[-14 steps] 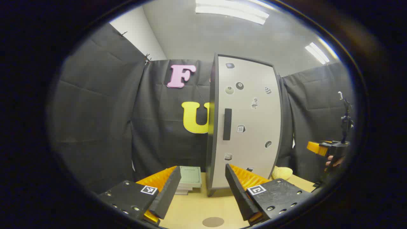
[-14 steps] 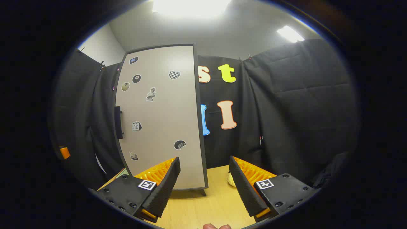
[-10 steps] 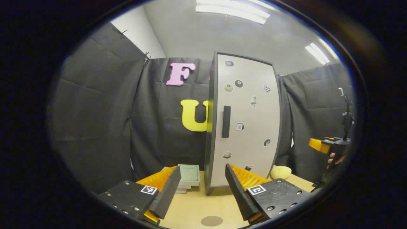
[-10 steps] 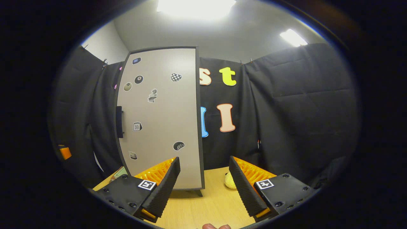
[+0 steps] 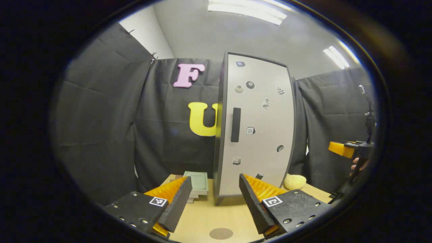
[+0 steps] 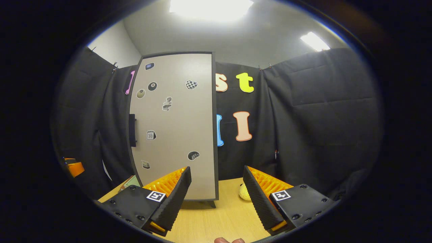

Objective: Open the cabinet door with the right hand, grasp the bottle in the cabinet with the left hand and place it on the coaster, then close the cabinet door with the right hand.

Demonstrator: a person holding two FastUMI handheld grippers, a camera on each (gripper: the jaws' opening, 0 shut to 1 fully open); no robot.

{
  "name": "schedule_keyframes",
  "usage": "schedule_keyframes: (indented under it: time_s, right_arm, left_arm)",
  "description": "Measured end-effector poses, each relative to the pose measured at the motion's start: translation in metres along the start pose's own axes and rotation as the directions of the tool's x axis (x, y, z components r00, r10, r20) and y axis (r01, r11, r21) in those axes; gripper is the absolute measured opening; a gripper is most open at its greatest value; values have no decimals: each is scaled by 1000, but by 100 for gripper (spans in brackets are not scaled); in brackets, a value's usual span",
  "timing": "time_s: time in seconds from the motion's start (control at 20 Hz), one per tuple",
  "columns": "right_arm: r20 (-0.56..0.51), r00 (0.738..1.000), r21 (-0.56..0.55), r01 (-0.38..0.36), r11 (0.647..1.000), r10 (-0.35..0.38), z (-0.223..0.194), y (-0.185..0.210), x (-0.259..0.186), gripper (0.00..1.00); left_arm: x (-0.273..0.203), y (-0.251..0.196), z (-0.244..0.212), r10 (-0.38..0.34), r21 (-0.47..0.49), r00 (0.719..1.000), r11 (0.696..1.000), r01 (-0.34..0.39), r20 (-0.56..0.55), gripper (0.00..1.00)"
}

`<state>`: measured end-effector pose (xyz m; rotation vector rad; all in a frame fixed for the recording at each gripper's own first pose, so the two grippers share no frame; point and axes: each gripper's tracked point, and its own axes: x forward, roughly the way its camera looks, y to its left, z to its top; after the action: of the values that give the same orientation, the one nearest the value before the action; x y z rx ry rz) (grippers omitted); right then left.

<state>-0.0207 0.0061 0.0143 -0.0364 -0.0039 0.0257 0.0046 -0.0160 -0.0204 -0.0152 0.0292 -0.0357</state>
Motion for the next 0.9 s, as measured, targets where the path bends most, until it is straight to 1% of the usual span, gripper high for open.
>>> schedule_keyframes:
  time_s: [0.1,0.15,0.2,0.35,0.4,0.5,0.55,0.6,0.65,0.7,0.8,0.85,0.9]
  right_arm:
    - [-6,1000,3,-4,1000,4,-2,3,1,98]
    - [-9,1000,2,-8,1000,8,-1,5,2,98]
    - [-9,1000,0,-10,1000,10,0,6,4,98]
    - [-8,1000,-5,-11,1000,11,2,10,8,98]
    - [-12,1000,-4,-20,1000,20,2,14,12,98]
    - [-51,998,-1,-34,999,34,-4,19,21,98]
    - [-51,998,6,-30,1000,31,0,21,25,98]
    - [-38,999,17,-21,1000,21,7,22,30,93]
    - [-18,1000,25,-20,999,21,17,25,36,92]
    - [4,1000,20,-28,999,28,25,29,43,98]
    - [22,999,-7,-25,1000,26,42,33,61,98]
    - [25,999,-16,-36,999,36,51,38,69,92]
    - [36,998,-19,-57,998,58,61,47,77,92]
  left_arm:
    - [1,1,-4,2,2,1000,1000,-2,-5,87]
    - [0,2,-7,4,3,1000,1000,-4,-9,84]
    - [2,4,-10,6,4,1000,1000,-6,-17,87]
    - [-1,11,-21,18,14,999,1000,-17,-35,87]
    - [0,15,-23,25,19,999,1000,-24,-38,84]
    - [-1,20,-30,33,21,998,999,-32,-48,84]
    - [-1,24,-34,38,23,998,999,-37,-53,84]
    - [-2,27,-37,44,24,997,999,-43,-57,87]
    - [-4,29,-40,48,26,997,999,-46,-60,87]
    - [-3,32,-42,53,31,996,998,-51,-65,87]
    - [-6,36,-48,64,36,995,997,-61,-76,87]
    - [-8,35,-53,64,33,995,998,-61,-82,87]
    - [-11,35,-56,65,31,994,998,-63,-88,84]
